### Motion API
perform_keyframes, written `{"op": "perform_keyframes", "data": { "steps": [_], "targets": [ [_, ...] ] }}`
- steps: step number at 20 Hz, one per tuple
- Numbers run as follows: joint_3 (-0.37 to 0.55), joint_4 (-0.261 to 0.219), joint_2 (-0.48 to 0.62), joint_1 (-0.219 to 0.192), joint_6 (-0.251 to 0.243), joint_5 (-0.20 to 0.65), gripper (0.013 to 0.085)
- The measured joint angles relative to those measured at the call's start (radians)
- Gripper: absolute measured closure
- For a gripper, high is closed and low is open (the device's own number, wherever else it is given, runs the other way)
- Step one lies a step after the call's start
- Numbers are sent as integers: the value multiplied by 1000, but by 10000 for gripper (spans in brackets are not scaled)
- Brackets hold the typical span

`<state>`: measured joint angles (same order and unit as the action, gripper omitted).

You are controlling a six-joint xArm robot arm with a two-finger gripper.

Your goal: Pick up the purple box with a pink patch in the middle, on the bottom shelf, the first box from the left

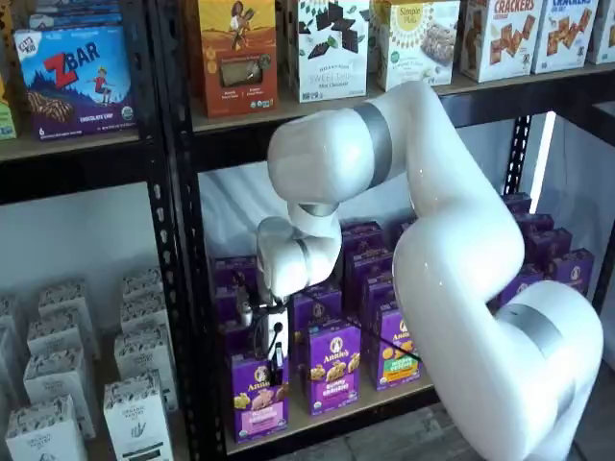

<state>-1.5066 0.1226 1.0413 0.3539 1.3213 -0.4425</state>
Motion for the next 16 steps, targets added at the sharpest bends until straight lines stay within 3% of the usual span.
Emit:
{"op": "perform_keyframes", "data": {
  "steps": [3, 11, 13, 16],
  "targets": [
    [-2, 1, 1, 1, -1, -2, 530],
    [1, 2, -2, 2, 0, 2, 530],
    [3, 3, -3, 2, 1, 1, 610],
    [7, 8, -6, 1, 6, 4, 650]
  ]
}}
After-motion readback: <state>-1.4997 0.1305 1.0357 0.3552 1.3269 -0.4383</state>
